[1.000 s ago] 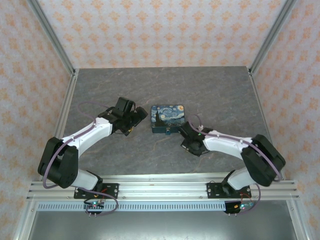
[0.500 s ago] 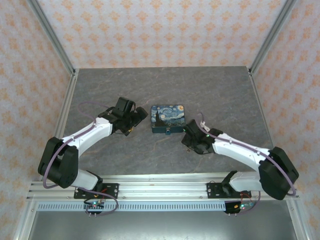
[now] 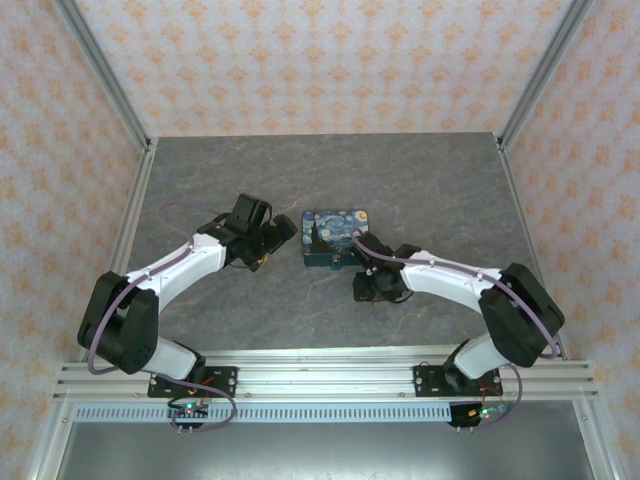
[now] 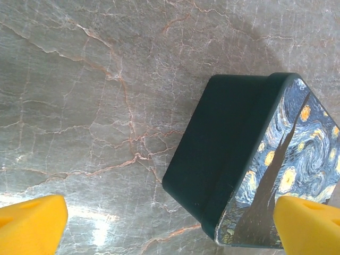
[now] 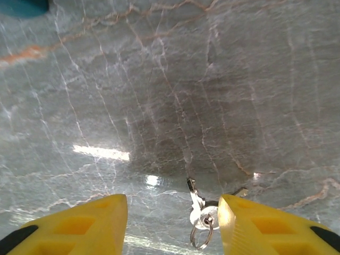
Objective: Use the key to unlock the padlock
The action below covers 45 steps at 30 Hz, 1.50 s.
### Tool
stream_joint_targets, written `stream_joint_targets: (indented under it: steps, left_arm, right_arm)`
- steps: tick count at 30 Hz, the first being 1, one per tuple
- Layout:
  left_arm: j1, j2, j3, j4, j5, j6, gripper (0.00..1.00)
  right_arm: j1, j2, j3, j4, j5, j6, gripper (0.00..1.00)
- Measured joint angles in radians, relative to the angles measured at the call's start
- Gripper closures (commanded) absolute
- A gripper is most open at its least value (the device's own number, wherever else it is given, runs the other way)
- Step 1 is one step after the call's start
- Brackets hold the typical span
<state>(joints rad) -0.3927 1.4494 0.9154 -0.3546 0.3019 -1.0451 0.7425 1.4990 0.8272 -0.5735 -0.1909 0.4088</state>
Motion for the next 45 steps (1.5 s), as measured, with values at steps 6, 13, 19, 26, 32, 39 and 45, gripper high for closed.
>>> stream_joint_targets:
  steps: [6, 13, 19, 26, 32, 39, 45]
  left_arm:
    - [0.000, 0.007, 0.003, 0.000, 0.002, 0.000, 0.00]
    - [0.000, 0.013, 0.006, 0.000, 0.006, 0.000, 0.00]
    - [0.000, 0.014, 0.006, 0.000, 0.006, 0.000, 0.00]
    - [0.000, 0.029, 0.006, 0.000, 0.009, 0.000, 0.00]
    - [0.000, 0.033, 0.006, 0.000, 0.010, 0.000, 0.00]
    - [0.000, 0.033, 0.007, 0.001, 0.010, 0.000, 0.00]
    - [0.000, 0.033, 0.007, 0.001, 0.010, 0.000, 0.00]
  right_arm:
    - [0.000, 0.049, 0.022, -0.007, -0.015, -0.048, 0.54]
    - [0.000, 0.071, 0.024, -0.045, -0.020, -0.058, 0.56]
    - [0.000, 0.068, 0.023, -0.088, -0.020, -0.054, 0.56]
    - [0.000, 0.045, 0.016, -0.124, -0.018, -0.047, 0.78]
    - [0.000, 0.045, 0.016, -0.126, -0.018, -0.034, 0.81]
    - [0.001, 0.066, 0.019, -0.116, -0.014, -0.018, 0.86]
    - [0.005, 0.087, 0.039, -0.119, -0.011, 0.002, 0.96]
